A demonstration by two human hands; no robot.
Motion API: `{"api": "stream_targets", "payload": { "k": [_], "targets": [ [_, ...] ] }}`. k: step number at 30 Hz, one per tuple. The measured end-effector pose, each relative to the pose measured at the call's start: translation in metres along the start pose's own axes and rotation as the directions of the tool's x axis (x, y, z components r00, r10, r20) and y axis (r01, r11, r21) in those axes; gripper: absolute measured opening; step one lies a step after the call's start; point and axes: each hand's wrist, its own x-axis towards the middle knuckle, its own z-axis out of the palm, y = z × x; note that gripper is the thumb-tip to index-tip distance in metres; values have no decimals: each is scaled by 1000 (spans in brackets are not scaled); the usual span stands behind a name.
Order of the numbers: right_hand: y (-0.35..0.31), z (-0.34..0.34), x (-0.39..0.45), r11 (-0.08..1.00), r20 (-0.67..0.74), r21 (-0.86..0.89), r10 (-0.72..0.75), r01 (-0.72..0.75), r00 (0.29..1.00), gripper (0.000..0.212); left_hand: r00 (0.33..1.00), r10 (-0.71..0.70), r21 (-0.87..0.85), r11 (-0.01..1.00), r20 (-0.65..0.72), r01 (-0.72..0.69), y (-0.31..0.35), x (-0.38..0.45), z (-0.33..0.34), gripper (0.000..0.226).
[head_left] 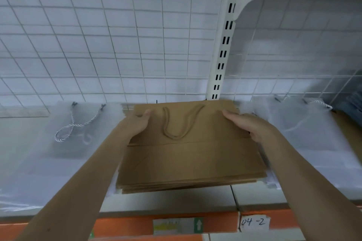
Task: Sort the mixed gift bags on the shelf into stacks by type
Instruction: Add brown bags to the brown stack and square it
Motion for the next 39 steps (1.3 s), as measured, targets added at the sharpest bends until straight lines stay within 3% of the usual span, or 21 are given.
{"api": "stream_targets", "payload": {
  "k": [4, 8, 13, 17, 20, 23, 26, 28, 32, 33, 35, 37, 39],
  "targets": [
    [1, -6, 1, 998, 73, 23, 53, -55, 996, 95, 996, -31, -5, 999, 82, 32, 2, 0, -8, 74],
    [6, 1, 7, 999, 20, 26, 37, -37, 999, 119, 998, -33, -28, 999, 51, 35, -1, 4, -6, 71],
    [-5, 15, 1, 976, -140, -217, -22, -9, 990, 83, 999, -21, -19, 1000, -46, 20, -4, 0, -4, 65],
    [-9, 16, -6, 968, -149, -250, -35, -3, 988, 83, 1000, 2, 35, 999, -2, -2, 2, -6, -8, 61],
    [-7, 17, -13, 964, -160, -265, -41, -3, 986, 85, 999, 0, -37, 999, 32, 1, -1, -9, -15, 64],
    [-2, 15, -26, 949, -192, -316, -78, 14, 978, 83, 998, 21, -98, 995, -56, -27, -10, -16, -23, 70],
    [6, 10, -44, 939, -223, -338, -152, 70, 963, 76, 990, 83, 6, 997, -113, -83, -16, -36, -28, 71],
    [16, 7, -62, 943, -167, -290, -216, 161, 962, 65, 985, 165, 40, 986, -52, -163, -26, -57, -29, 76],
    [44, 4, -92, 933, 135, -181, -291, 312, 947, 41, 936, 309, 40, 947, 169, -320, -56, -103, -16, 92],
    [51, 5, -94, 927, 179, -207, -277, 311, 944, 46, 939, 291, 60, 950, 182, -305, -65, -107, -11, 109],
    [68, 8, -88, 894, 160, -372, -204, 251, 966, 77, 967, 188, 104, 973, 169, -208, -76, -110, -3, 140],
    [75, 12, -84, 849, 95, -508, -109, 143, 989, 99, 986, 104, 120, 985, 130, -120, -78, -111, 3, 125],
    [73, 14, -86, 836, 12, -547, -59, 56, 998, 77, 994, 76, 152, 984, 84, -88, -75, -112, 4, 104]
  ]
}}
